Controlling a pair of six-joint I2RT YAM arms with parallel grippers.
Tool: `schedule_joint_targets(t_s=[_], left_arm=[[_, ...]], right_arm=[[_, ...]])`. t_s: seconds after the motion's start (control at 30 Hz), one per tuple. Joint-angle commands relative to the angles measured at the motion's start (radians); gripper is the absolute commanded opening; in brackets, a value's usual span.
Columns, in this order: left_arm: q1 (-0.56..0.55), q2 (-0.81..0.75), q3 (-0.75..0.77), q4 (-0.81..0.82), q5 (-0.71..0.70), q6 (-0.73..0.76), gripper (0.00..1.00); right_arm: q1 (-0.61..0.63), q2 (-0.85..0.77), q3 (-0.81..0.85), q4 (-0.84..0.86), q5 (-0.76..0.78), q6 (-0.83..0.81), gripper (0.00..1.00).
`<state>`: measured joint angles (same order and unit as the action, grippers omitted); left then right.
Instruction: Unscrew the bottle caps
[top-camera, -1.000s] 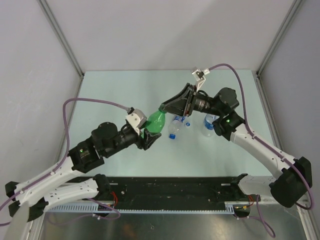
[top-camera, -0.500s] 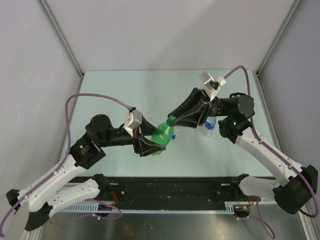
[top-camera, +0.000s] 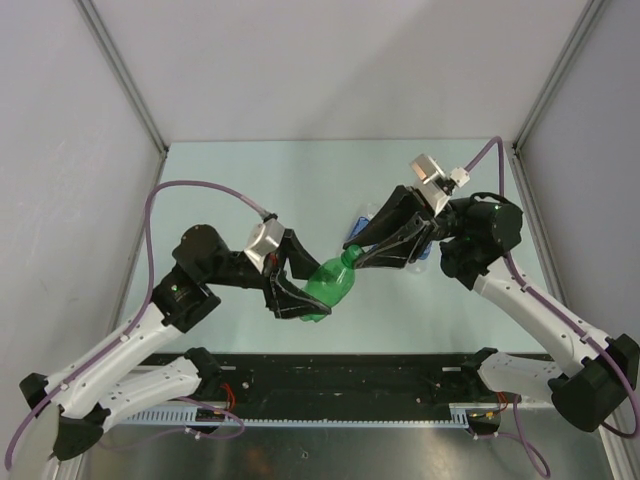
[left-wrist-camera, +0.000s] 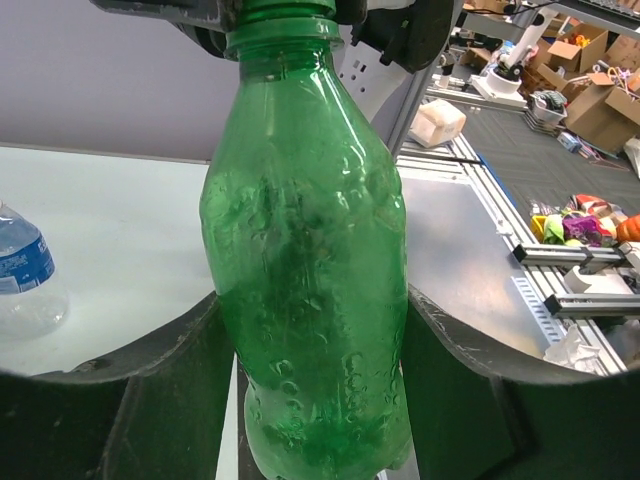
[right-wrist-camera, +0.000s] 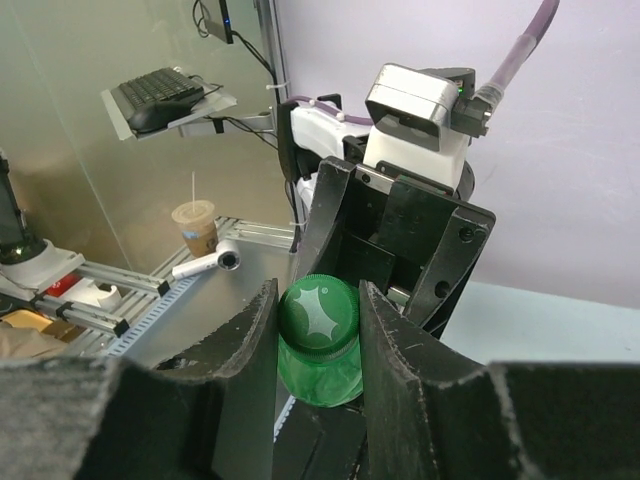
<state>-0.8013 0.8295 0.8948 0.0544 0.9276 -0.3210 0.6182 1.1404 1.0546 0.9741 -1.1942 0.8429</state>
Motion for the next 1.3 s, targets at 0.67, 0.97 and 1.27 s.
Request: schedule_joint_targets(t_s=[0.67, 0.97, 1.27], left_arm=[[0.066, -0.01, 0.025, -0.25, -0.461, 0.192, 0.0], [0.021, -0.036, 0.036, -0.342, -0.756, 0.246, 0.0], [-0.125, 0.003, 0.059, -0.399, -1.101, 0.277, 0.0]], right_arm=[[-0.104, -0.097, 0.006, -0.312, 0.235, -0.197, 0.99], [-0.137, -0.054, 0.007, -0.48, 0.431, -0.169, 0.99], [-0.148, 0.031, 0.014, -0.578, 0.498, -0.091, 0.99]])
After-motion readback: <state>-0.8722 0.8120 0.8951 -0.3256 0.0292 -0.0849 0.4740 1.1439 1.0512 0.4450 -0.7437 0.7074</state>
